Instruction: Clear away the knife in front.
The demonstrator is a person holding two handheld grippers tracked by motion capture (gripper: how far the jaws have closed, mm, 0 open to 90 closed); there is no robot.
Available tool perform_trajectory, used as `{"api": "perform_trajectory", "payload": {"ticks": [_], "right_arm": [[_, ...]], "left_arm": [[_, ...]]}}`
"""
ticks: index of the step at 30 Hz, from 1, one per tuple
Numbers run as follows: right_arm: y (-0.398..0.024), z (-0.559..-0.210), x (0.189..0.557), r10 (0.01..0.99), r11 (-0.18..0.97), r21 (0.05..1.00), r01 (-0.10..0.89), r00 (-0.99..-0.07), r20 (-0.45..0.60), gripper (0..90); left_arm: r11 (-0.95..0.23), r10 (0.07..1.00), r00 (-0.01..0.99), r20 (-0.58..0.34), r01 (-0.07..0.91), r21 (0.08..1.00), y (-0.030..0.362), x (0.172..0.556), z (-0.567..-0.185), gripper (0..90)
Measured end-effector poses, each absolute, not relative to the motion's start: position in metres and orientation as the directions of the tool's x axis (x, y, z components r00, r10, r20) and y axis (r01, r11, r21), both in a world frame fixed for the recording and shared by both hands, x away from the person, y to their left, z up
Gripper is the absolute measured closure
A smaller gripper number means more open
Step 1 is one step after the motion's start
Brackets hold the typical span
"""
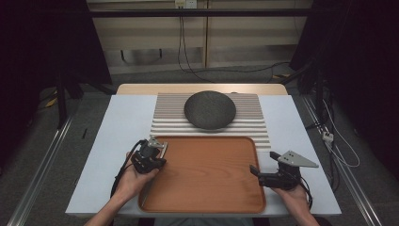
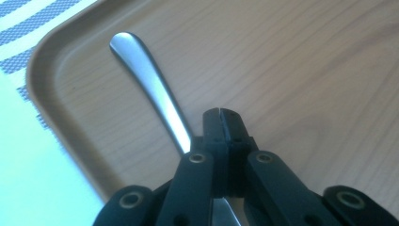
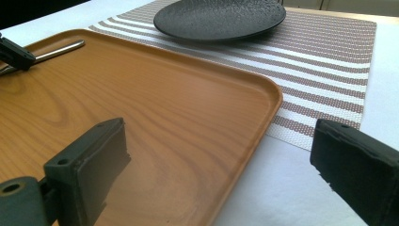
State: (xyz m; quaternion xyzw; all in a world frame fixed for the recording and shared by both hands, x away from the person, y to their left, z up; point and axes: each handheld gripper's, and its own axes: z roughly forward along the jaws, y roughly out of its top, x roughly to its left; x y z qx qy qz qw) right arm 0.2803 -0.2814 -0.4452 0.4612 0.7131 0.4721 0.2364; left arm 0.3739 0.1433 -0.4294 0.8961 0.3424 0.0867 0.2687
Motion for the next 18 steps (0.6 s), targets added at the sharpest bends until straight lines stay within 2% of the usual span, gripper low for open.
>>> {"api": "perform_trajectory", "payload": {"ticks": [18], "right_arm": [[-0.281,-0.445,0.281,0.88,0.129,0.892,0.433,-0.465,0.098,4.7]], "left_arm": [[-0.586,0.697,0.716,-0.043,0.603,0.541,0.158,0.376,-0.43,90.0]]}}
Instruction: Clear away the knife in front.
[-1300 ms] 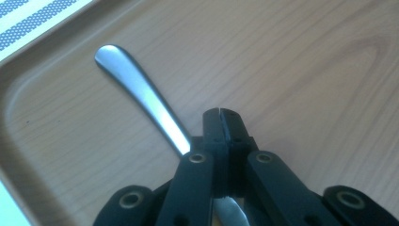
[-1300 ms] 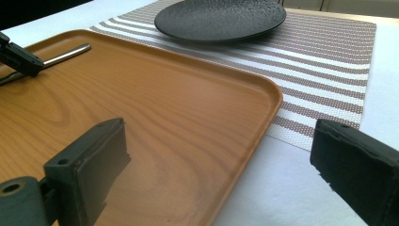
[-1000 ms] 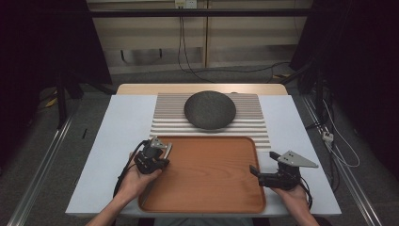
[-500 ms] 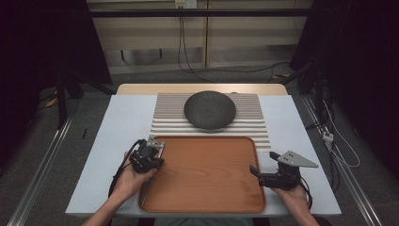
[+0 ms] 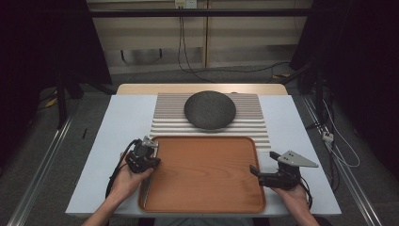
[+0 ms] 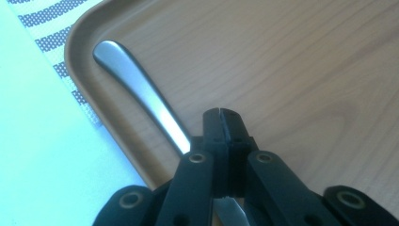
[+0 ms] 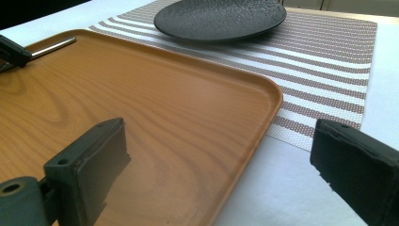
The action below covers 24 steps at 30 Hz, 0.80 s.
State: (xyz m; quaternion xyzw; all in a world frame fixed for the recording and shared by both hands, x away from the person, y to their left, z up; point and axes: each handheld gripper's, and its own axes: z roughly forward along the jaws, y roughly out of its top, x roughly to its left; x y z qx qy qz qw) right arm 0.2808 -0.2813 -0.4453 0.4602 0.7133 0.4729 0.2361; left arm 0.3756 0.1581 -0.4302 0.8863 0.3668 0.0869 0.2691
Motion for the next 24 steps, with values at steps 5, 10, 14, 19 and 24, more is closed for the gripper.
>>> {"api": "perform_trajectory", "payload": {"ticks": [5,10,14,19,24], "right_arm": [[-0.2812,-0.4452,0.2808,0.88,0.128,0.891,0.435,-0.464,0.1,4.7],[-0.2807,-0.4453,0.2807,0.88,0.129,0.891,0.435,-0.464,0.099,4.7],[-0.2798,-0.4454,0.2809,0.879,0.13,0.891,0.435,-0.467,0.1,4.7],[-0.28,-0.4452,0.2806,0.878,0.131,0.892,0.433,-0.468,0.099,4.6],[-0.2804,-0.4451,0.2808,0.878,0.131,0.892,0.432,-0.469,0.098,4.6]], "left_arm": [[-0.574,0.705,0.708,-0.053,0.612,0.543,0.1605,0.3758,-0.4305,90.0],[-0.56,0.711,0.7,-0.064,0.619,0.551,0.1631,0.3762,-0.4298,90.0],[-0.552,0.71,0.701,-0.067,0.612,0.567,0.1636,0.3757,-0.4298,86.7],[-0.519,0.709,0.702,-0.069,0.586,0.622,0.1644,0.3743,-0.4258,71.6],[-0.473,0.716,0.695,-0.06,0.547,0.691,0.1642,0.3742,-0.4218,32.0]]}}
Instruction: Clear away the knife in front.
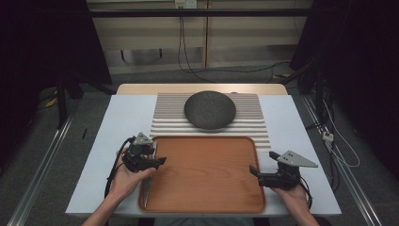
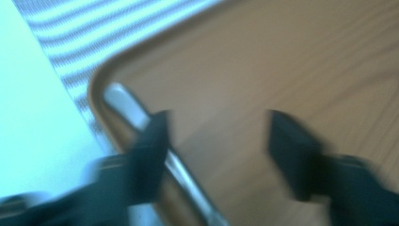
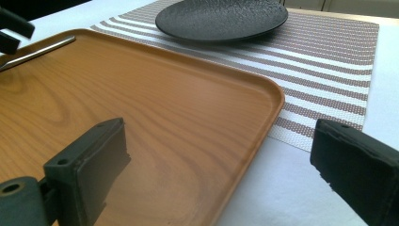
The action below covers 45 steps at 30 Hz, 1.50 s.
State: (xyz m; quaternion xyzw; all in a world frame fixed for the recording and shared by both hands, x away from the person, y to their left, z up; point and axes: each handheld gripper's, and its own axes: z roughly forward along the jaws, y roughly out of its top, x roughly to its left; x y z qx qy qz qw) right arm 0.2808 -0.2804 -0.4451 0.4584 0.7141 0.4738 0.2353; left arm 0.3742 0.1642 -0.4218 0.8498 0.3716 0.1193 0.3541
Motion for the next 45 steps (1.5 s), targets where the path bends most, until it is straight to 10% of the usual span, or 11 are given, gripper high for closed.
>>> {"api": "perform_trajectory", "payload": {"ticks": [5,45], "right_arm": [[-0.281,-0.446,0.282,0.876,0.131,0.892,0.433,-0.472,0.1,4.6],[-0.281,-0.444,0.278,0.878,0.126,0.897,0.424,-0.469,0.098,4.5]], "left_arm": [[-0.445,0.714,0.697,-0.058,0.517,0.731,0.162,0.374,-0.417,5.8],[-0.268,0.824,0.564,-0.056,0.476,0.838,0.208,0.324,-0.424,5.3]]}}
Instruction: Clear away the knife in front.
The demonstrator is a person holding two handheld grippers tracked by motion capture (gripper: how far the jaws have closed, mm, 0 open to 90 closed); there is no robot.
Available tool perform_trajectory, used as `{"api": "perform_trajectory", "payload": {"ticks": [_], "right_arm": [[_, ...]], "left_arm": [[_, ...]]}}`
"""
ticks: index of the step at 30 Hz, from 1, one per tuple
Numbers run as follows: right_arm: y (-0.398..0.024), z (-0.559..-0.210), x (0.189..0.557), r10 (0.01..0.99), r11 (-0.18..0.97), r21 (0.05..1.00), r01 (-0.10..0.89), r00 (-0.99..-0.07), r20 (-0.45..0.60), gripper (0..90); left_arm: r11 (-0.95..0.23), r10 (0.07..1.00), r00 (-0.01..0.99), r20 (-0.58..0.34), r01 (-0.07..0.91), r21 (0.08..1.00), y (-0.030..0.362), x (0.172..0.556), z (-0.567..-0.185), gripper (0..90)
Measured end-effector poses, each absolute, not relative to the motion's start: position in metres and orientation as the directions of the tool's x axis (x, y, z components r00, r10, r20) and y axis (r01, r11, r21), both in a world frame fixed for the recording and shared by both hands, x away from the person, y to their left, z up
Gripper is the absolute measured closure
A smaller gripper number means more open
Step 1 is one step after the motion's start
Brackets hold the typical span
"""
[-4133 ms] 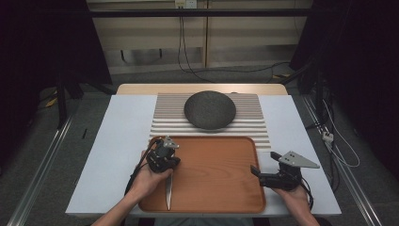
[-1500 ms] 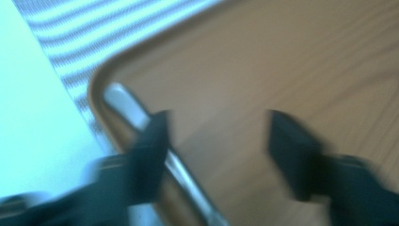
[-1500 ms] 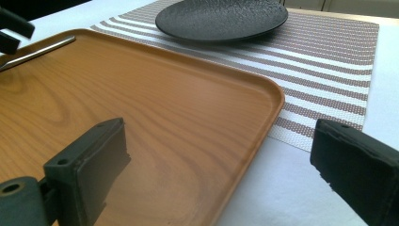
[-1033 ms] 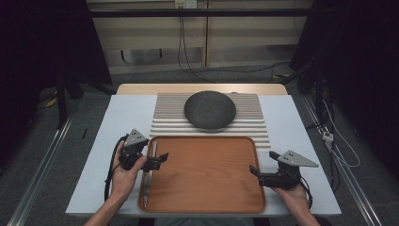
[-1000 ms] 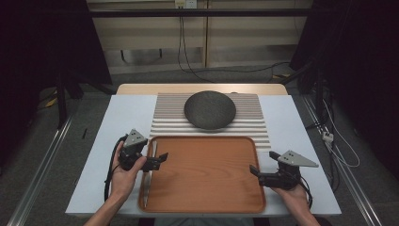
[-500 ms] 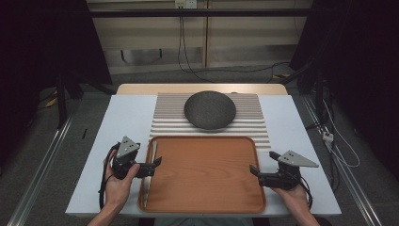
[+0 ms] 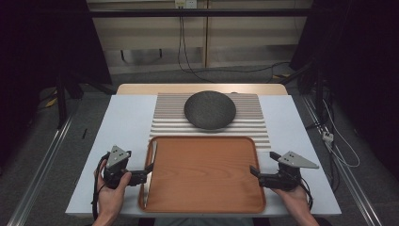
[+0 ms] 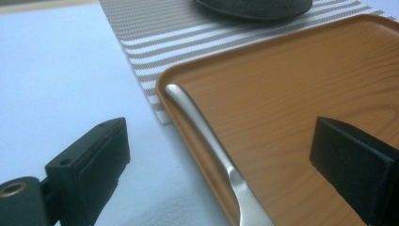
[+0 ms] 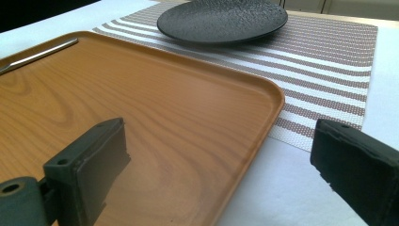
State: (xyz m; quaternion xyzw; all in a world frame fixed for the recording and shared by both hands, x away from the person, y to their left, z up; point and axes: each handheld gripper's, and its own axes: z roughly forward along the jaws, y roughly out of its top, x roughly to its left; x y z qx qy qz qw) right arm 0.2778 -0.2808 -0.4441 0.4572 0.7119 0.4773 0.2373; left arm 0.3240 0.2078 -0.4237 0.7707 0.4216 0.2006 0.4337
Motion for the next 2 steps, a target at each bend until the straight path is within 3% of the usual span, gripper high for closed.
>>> {"api": "perform_trajectory", "payload": {"ticks": [2], "right_arm": [[-0.2813,-0.444,0.2771,0.879,0.122,0.897,0.425,-0.467,0.101,4.5]], "left_arm": [[-0.278,0.822,0.568,-0.046,0.469,0.838,0.2071,0.3247,-0.4245,5.3]]}}
